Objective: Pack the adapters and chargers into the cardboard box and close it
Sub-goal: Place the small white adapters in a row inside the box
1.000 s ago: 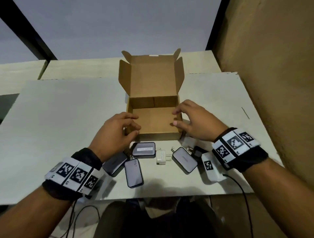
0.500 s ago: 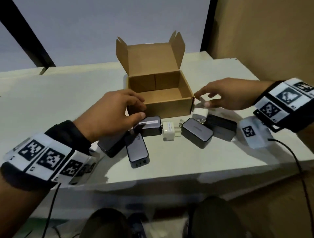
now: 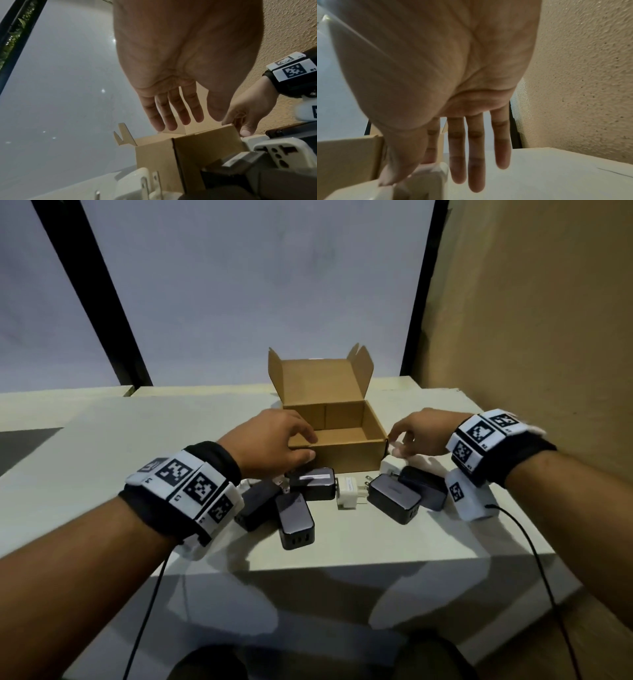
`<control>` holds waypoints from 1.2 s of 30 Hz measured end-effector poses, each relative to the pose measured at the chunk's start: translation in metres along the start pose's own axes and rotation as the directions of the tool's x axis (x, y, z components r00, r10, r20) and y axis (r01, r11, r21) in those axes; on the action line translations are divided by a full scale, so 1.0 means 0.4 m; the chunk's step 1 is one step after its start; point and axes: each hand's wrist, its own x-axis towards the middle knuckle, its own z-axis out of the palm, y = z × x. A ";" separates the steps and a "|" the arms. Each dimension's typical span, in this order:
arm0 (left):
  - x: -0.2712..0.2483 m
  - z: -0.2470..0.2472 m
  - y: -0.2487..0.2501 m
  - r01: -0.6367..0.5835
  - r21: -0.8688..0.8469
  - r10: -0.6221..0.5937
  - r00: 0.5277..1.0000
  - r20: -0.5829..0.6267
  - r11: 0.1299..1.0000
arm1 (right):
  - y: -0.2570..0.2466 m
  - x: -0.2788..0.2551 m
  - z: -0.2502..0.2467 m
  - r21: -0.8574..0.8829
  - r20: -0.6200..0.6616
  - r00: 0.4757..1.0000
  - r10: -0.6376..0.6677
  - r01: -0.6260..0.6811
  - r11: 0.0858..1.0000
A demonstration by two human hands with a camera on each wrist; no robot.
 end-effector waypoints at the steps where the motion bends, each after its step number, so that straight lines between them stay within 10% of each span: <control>1: 0.006 0.002 0.006 -0.004 0.002 0.004 1.000 -0.004 1.000 | 0.001 -0.001 0.002 0.007 -0.012 1.000 0.007 -0.007 1.000; 12: 0.055 0.008 0.085 -0.028 -0.077 0.025 0.999 -0.049 0.997 | 0.002 -0.053 -0.049 0.280 -0.282 0.955 0.098 -0.016 0.960; 27: 0.075 -0.035 0.095 0.156 -0.576 -0.337 0.915 -0.222 0.803 | -0.164 -0.063 -0.094 0.864 -0.312 0.949 -0.033 0.298 0.405; 32: 0.083 -0.038 0.065 0.145 -0.599 -0.321 0.926 -0.199 0.788 | -0.144 -0.054 -0.094 0.796 -0.311 0.940 -0.139 0.338 0.503; 36: 0.102 -0.044 0.048 0.183 -0.767 -0.354 0.933 -0.062 0.615 | -0.110 -0.030 -0.099 0.590 -0.350 0.930 -0.112 0.312 0.745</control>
